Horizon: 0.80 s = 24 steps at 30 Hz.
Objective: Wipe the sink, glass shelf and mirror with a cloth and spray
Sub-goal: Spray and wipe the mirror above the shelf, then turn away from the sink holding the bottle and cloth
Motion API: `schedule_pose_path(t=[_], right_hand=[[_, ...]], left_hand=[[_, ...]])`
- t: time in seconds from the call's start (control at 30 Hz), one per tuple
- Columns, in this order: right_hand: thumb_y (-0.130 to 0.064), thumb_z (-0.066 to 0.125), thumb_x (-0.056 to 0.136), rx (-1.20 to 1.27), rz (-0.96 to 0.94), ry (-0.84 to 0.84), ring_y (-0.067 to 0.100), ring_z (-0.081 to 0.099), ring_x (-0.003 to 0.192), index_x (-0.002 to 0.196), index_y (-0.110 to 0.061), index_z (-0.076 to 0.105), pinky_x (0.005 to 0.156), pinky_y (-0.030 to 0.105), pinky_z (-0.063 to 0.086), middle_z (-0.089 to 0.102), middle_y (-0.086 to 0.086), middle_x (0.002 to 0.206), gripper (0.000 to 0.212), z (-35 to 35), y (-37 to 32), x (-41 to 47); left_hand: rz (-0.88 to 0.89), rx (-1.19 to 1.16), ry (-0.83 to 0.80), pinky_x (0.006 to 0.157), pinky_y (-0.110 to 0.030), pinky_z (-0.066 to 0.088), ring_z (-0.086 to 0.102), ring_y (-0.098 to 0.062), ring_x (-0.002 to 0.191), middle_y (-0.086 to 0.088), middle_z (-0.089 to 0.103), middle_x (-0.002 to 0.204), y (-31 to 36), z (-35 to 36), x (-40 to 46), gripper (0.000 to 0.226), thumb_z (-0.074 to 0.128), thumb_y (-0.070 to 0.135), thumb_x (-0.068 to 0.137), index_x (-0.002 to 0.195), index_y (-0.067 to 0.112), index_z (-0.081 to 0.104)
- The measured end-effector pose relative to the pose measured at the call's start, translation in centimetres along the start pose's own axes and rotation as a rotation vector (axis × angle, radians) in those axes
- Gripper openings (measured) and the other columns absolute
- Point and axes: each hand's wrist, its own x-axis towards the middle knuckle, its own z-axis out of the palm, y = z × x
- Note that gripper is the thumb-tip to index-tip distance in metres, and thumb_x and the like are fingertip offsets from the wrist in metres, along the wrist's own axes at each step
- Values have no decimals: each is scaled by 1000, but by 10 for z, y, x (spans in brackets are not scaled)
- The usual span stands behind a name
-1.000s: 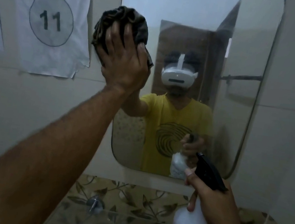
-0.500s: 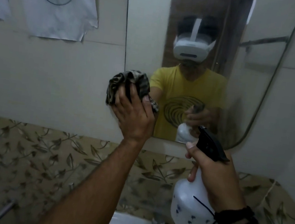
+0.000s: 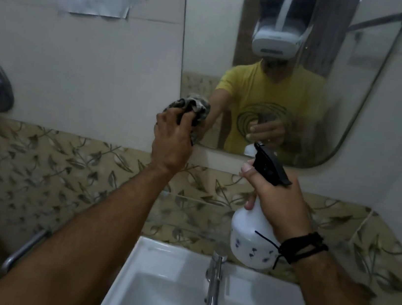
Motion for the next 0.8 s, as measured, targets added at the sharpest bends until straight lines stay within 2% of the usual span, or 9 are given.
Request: schedule_pose_path(t=[0.2,0.33,0.4,0.47,0.53,0.6,0.67,0.73,0.8], right_hand=[[-33,70,98,20,-28,-120,16,65,59,116,-19,75,57,10,48,74,6,78,24,39,7,-10],[-36,69,98,31,-82,-220,28,65,63,105,-12,75,59,35,58,71,26,92,26,84,19,-20],[-45,68,96,24,-101,-291,46,64,71,103,0,70,69,51,56,66,34,91,46,110,25,-31],[-48,66,96,49,-101,-387,51,63,77,107,5,68,73,54,56,65,36,92,55,136,28,-46],[-46,65,99,57,-85,-467,44,66,76,106,3,70,70,49,55,66,32,86,49,160,29,-64],[-44,64,100,61,-75,-527,23,66,64,87,-10,73,62,40,51,69,7,68,37,183,31,-78],[-41,65,101,51,-83,-581,-1,58,53,70,-34,62,53,14,40,62,-20,52,31,209,31,-95],[-43,66,99,17,-105,-611,-2,51,48,63,-42,54,51,11,36,54,-20,46,38,239,33,-110],[-49,66,97,11,-118,-633,6,48,48,60,-36,59,51,21,36,51,-9,49,40,269,36,-122]], left_hand=[[59,146,-178,81,-55,51,50,-48,106,-23,54,129,-20,-37,-40,59,65,-5,73,131,7,58],[17,259,-211,82,-53,51,52,-45,105,-20,54,127,-44,-68,-94,59,67,-1,74,131,10,57],[-35,307,-230,85,-53,51,52,-44,109,-17,53,128,-58,-86,-122,59,67,0,76,132,13,54],[-87,344,-257,87,-52,51,51,-42,111,-16,52,129,-71,-105,-153,61,68,1,75,132,14,52],[-127,374,-281,85,-52,51,50,-41,109,-17,52,129,-84,-123,-184,60,68,1,76,132,13,53],[-161,391,-303,83,-52,51,51,-41,106,-18,53,127,-96,-139,-210,54,64,1,79,131,12,53],[-200,404,-318,80,-52,50,52,-41,103,-18,54,125,-108,-155,-234,48,53,5,83,130,14,49],[-237,419,-306,79,-50,50,52,-41,101,-17,55,123,-123,-170,-256,44,43,10,85,128,16,46],[-270,457,-317,79,-49,49,52,-40,103,-15,55,123,-142,-186,-280,43,45,13,85,128,17,48]])
